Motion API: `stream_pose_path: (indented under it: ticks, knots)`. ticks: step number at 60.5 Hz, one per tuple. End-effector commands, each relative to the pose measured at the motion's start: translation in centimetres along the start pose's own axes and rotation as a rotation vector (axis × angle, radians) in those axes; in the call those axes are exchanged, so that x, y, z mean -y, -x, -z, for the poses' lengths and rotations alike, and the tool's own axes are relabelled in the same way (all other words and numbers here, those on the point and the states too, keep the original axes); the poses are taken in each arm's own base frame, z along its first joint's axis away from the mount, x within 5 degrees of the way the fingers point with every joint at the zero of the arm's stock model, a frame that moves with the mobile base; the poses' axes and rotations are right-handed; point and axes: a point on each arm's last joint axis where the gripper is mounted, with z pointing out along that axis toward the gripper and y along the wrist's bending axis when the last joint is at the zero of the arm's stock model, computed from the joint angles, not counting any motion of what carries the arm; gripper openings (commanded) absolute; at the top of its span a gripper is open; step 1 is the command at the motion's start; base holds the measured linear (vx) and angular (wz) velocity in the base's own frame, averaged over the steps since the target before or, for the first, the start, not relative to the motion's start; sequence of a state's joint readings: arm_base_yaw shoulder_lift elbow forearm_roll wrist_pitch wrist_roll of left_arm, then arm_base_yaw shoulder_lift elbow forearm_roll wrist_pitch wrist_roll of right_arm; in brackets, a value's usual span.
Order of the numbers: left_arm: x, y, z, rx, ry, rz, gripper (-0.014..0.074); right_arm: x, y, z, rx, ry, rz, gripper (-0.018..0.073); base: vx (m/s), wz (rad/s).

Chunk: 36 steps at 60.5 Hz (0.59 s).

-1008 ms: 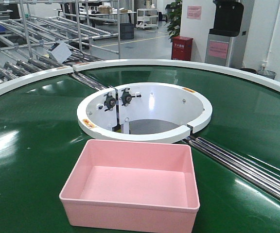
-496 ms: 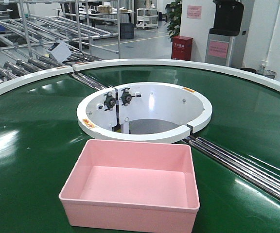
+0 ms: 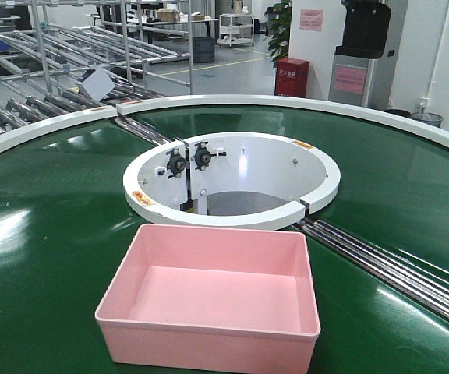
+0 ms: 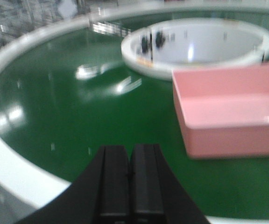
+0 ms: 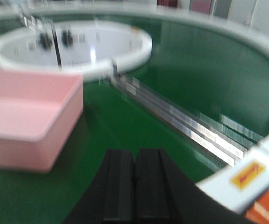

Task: Grab pink bin and stack on right shelf

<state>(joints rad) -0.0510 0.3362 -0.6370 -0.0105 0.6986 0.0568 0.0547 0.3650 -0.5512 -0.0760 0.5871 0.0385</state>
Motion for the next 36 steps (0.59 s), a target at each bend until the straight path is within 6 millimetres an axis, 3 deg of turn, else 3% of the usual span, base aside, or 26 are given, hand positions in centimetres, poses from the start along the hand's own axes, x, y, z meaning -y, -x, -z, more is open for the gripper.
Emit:
stream_pose_path:
  ticks: [1, 14, 20, 28, 36]
  knots:
    - [0.0, 0.9, -0.5, -0.025, -0.011, 0.003, -0.0006, 0.0, 0.8, -1.0, -0.042, -0.003, 0.009, -0.0009, 0.00, 0.00]
    - [0.1, 0.6, -0.7, -0.057, -0.013, 0.017, -0.0003, -0.1, -0.1, -3.3, -0.219, -0.003, 0.002, -0.0008, 0.00, 0.00]
    - [0.1, 0.6, -0.7, -0.069, -0.013, 0.019, 0.0045, -0.1, -0.4, -4.1, -0.275, 0.002, 0.017, 0.0019, 0.00, 0.00]
    - [0.0, 1.0, -1.5, -0.102, -0.014, 0.008, 0.0229, -0.8, 0.1, -5.1, -0.323, 0.084, 0.030, 0.0169, 0.00, 0.00]
    - [0.2, 1.7, -2.9, -0.152, -0.046, -0.026, 0.0451, -1.8, 1.3, -6.2, -0.359, 0.185, 0.054, 0.0414, 0.00, 0.00]
